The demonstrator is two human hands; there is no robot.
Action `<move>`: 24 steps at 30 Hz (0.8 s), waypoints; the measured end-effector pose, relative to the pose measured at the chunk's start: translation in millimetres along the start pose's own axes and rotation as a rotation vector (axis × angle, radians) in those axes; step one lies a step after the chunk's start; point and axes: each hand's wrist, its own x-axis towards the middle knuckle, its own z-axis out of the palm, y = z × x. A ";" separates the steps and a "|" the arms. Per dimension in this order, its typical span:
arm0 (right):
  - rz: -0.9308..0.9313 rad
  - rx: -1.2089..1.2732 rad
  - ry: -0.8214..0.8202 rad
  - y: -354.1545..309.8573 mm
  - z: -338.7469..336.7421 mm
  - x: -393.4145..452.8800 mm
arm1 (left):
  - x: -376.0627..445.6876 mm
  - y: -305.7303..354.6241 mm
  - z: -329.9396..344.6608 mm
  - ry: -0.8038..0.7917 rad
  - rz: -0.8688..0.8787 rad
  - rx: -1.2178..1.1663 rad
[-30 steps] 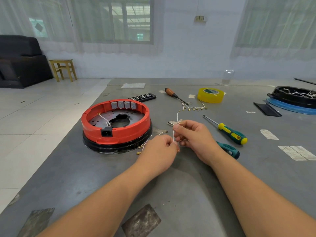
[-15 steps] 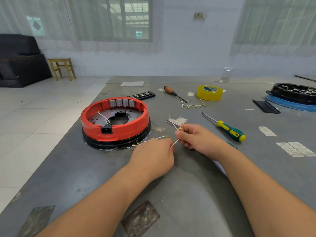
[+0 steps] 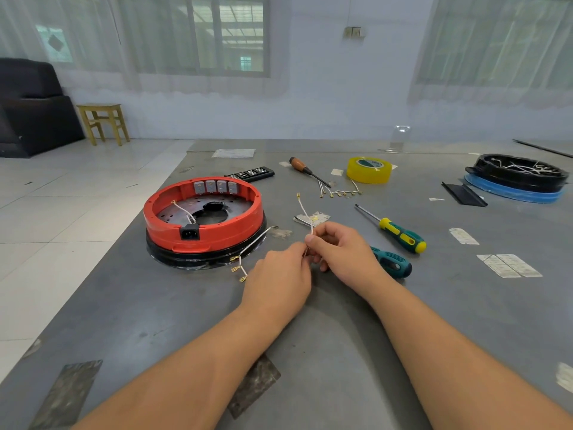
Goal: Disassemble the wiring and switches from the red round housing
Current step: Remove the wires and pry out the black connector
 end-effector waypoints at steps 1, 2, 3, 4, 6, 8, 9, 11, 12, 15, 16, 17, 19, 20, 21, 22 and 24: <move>-0.003 -0.056 0.050 -0.1 1.6 0.6 | 0.6 0.6 1.3 0.000 -0.002 0.017; -0.010 -0.119 0.095 -0.4 2.8 1.3 | 1.8 0.7 2.3 0.002 -0.002 0.032; -0.018 -0.175 0.127 -1.1 3.6 2.0 | 3.1 0.7 3.2 0.003 -0.002 0.043; -0.027 -0.218 0.145 -2.2 4.1 2.8 | 4.1 0.6 3.9 0.003 -0.001 0.051; -0.039 -0.275 0.154 -4.6 4.7 4.2 | 5.2 0.4 4.7 -0.003 0.004 0.062; -0.043 -0.298 0.159 -6.3 5.1 5.1 | 5.9 0.6 4.3 -0.005 0.010 0.065; -0.050 -0.292 0.171 -6.6 4.9 5.5 | 6.2 1.1 3.8 -0.001 0.017 0.064; -0.064 -0.219 0.223 -7.5 2.6 7.4 | 6.8 2.2 1.5 0.022 0.067 0.048; -0.067 -0.160 0.252 -8.5 0.1 8.9 | 6.7 2.7 -0.2 0.052 0.115 0.036; -0.095 -0.058 0.315 -11.5 -10.9 15.7 | 5.7 3.1 -7.1 0.269 0.282 0.058; -0.108 -0.053 0.341 -12.2 -14.7 18.8 | 6.3 1.5 -9.3 0.353 0.314 0.070; -0.120 -0.049 0.369 -12.6 -18.2 22.2 | 7.9 -1.0 -10.1 0.435 0.335 0.067; -0.140 -0.044 0.412 -13.0 -24.4 31.3 | 14.1 -5.6 -10.1 0.547 0.335 0.034; -0.148 -0.044 0.424 -13.2 -26.3 36.3 | 18.1 -7.3 -10.4 0.572 0.320 0.001; -0.152 -0.046 0.433 -13.7 -27.8 41.5 | 23.4 -8.4 -10.7 0.579 0.295 -0.057; -0.152 -0.047 0.437 -14.1 -28.9 46.6 | 28.6 -8.9 -10.4 0.560 0.252 -0.147; -0.148 -0.045 0.446 -13.9 -30.3 57.0 | 39.5 -7.4 -8.0 0.455 0.127 -0.418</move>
